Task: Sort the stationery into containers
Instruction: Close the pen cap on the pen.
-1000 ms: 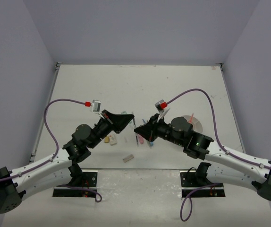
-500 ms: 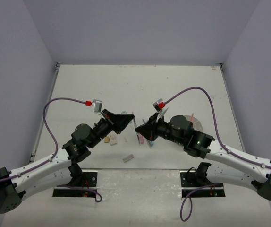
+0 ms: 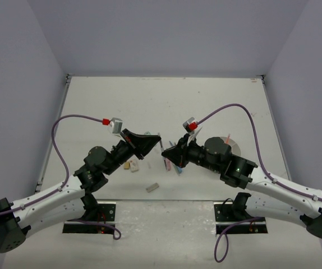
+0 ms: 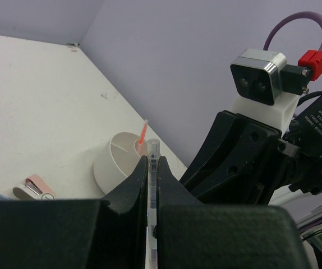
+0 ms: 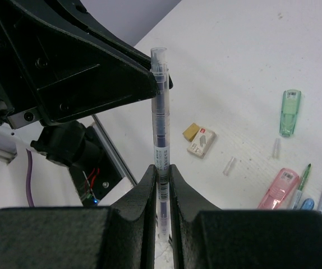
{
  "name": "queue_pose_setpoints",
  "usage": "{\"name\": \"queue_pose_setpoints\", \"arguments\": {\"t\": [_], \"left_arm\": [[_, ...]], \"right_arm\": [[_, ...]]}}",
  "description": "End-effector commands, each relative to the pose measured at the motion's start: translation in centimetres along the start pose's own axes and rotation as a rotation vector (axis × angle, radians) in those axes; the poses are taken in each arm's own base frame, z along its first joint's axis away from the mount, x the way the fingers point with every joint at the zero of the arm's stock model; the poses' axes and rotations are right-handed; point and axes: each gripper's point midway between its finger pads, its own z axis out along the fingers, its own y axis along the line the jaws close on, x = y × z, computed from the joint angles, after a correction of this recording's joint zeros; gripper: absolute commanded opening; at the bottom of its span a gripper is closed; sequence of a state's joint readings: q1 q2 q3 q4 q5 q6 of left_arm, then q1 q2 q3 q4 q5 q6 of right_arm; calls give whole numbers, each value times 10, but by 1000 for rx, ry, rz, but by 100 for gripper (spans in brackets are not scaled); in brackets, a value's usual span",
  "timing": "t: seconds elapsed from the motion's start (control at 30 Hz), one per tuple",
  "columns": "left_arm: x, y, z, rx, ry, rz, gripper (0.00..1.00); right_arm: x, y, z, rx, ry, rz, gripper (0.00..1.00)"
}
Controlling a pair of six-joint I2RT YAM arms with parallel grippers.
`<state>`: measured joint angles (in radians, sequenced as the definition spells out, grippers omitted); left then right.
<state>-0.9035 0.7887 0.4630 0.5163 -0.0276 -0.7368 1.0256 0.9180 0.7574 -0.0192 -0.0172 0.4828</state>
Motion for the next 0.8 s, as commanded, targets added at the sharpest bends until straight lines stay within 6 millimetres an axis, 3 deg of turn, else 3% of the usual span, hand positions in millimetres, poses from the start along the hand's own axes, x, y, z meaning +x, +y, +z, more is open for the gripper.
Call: {"name": "queue_pose_setpoints", "arguments": {"t": [0.0,0.13,0.2,0.63,0.7,0.77], "left_arm": [[31,-2,-3,28,147,19,0],[25,-4,-2,19,136,21,10],[21,-5,-1,15,123,24,9],[20,-10,0,34,130,17,28],[19,-9,0,31,126,19,19],[17,-10,-1,33,116,15,2]], "right_arm": [[-86,34,-11,-104,-283,-61,0],[-76,34,-8,-124,-262,-58,0],[-71,33,-7,-127,-251,-53,0],[-70,33,-6,-118,-235,-46,0],[-70,33,-6,-123,-232,-47,0],[-68,34,-5,-129,-223,-48,0]]}}
